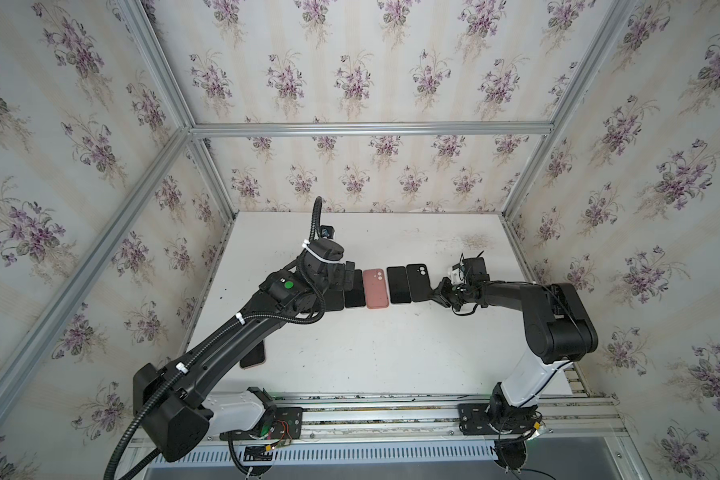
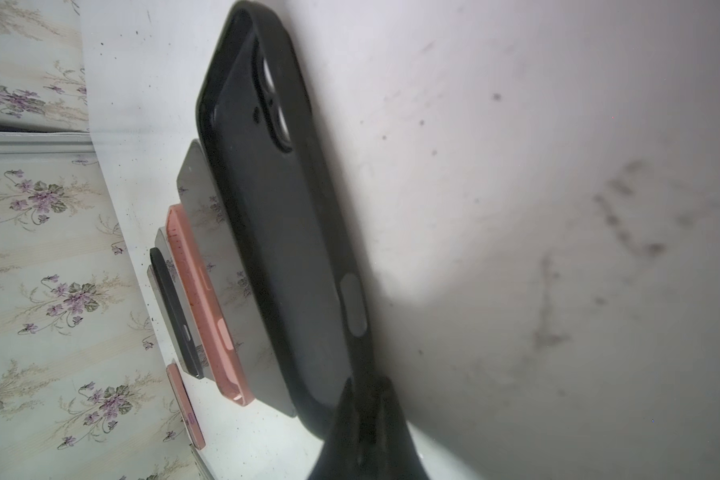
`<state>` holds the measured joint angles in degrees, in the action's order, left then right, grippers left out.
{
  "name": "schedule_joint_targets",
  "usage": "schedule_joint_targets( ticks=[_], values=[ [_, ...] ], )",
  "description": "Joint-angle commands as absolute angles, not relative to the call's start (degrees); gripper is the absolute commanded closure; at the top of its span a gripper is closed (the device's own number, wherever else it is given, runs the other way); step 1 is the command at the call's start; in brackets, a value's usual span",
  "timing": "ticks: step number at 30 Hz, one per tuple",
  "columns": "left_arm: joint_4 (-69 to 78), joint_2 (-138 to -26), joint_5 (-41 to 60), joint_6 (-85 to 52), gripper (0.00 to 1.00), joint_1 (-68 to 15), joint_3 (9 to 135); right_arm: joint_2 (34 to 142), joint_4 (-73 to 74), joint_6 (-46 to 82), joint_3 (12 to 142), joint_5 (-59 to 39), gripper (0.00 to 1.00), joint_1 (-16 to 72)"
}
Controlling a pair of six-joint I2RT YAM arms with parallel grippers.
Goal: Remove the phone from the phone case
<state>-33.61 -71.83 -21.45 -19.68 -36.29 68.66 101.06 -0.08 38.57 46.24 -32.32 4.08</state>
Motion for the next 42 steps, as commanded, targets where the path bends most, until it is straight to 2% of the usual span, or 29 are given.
schedule_joint_targets(
  ticks=[1, 17, 26, 32, 34, 37, 42],
  values=[
    [-34.58, -70.88, -20.59, -22.28, 0.0, -35.36, 67.96, 101.29, 1.36, 40.28, 45.09, -30.5, 1.0, 5.39],
    [-41.92, -66.77, -20.3, -31.14, 0.0, -29.95, 66.48, 99.21, 7.68, 47.74, 38.87, -28.33, 1.0, 13.32],
    [-45.53, -62.74, -19.46, -36.03, 0.0, -26.64, 63.13, 99.1, 6.83, 47.81, 38.86, -29.08, 0.99, 14.54],
    [-48.02, -59.48, -17.47, -39.29, 0.0, -22.54, 59.58, 96.94, 3.19, 45.79, 39.54, -29.8, 0.61, 14.53],
    [-49.11, -58.68, -16.58, -39.81, 0.0, -20.65, 58.35, 96.13, 1.04, 44.37, 40.2, -30.14, 0.53, 14.59],
    [-51.04, -57.32, -15.53, -40.83, 0.0, -17.16, 56.47, 94.44, -2.94, 41.61, 41.45, -30.52, 0.27, 14.51],
    [-54.4, -54.41, -15.64, -42.87, 0.0, -10.0, 52.99, 88.95, -8.62, 36.73, 42.94, -28.68, 0.2, 14.5]
  ],
)
